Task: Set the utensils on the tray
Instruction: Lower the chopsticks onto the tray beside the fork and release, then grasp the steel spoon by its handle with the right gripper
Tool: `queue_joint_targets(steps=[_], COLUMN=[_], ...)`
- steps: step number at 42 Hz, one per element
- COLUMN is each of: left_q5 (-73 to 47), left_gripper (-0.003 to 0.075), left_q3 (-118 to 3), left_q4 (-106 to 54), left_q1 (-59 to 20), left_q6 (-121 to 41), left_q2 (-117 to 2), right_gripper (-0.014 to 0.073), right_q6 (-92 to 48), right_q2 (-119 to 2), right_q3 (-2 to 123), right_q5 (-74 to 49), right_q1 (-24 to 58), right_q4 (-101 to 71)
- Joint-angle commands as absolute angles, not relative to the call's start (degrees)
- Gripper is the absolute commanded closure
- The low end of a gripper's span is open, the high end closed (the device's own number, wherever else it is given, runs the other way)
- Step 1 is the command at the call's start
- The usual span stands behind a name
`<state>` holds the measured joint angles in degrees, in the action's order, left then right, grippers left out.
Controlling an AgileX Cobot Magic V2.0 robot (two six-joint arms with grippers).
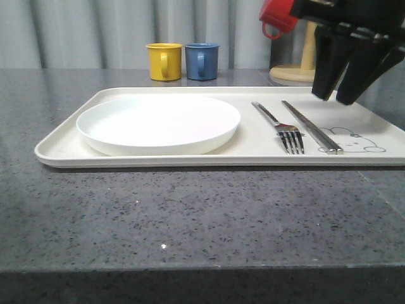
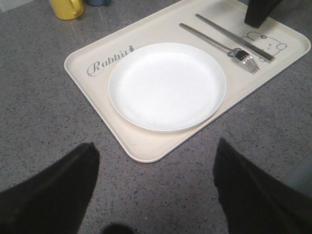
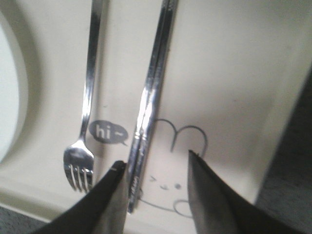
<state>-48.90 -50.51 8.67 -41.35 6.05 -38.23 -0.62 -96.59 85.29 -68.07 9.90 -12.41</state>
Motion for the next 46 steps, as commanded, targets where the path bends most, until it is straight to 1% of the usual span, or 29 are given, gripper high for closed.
queue_joint_targets(steps=[1, 7, 16, 22, 28, 46], left_q5=[-44.81, -44.81, -44.81, -44.81, -44.81, -44.81], left_gripper=[0.0229, 0.0229, 0.0229, 0.0229, 0.0229, 0.0229], left_q3=[-51.91, -51.91, -51.91, -51.91, -51.91, -51.91], left_q4=[9.2, 9.2, 9.2, 9.2, 9.2, 9.2], left_q1=[-41.74, -41.74, -41.74, -41.74, -41.74, -41.74], left_q6=[6.47, 6.47, 6.47, 6.47, 6.47, 6.47], left_q2=[-38.33, -38.33, -38.33, -38.33, -38.33, -38.33], right_gripper=[0.0263, 0.0263, 0.0263, 0.0263, 0.0263, 0.0263], right_q6=[-2.55, -2.78, -4.58, -4.63, -4.63, -4.63], right_q2=[-90.14, -88.44, -90.05, -92.51, -95.48, -100.75], right_q3=[86.99, 86.99, 86.84, 86.78, 86.78, 86.78], right_q5=[-69.29, -71.59, -72.99, -72.54, -72.16, -69.09], right_q1=[8.35, 2.72, -9.19, -14.17, -15.91, -15.91], right_q4=[-6.21, 0.0, 0.0, 0.0, 0.0, 0.94])
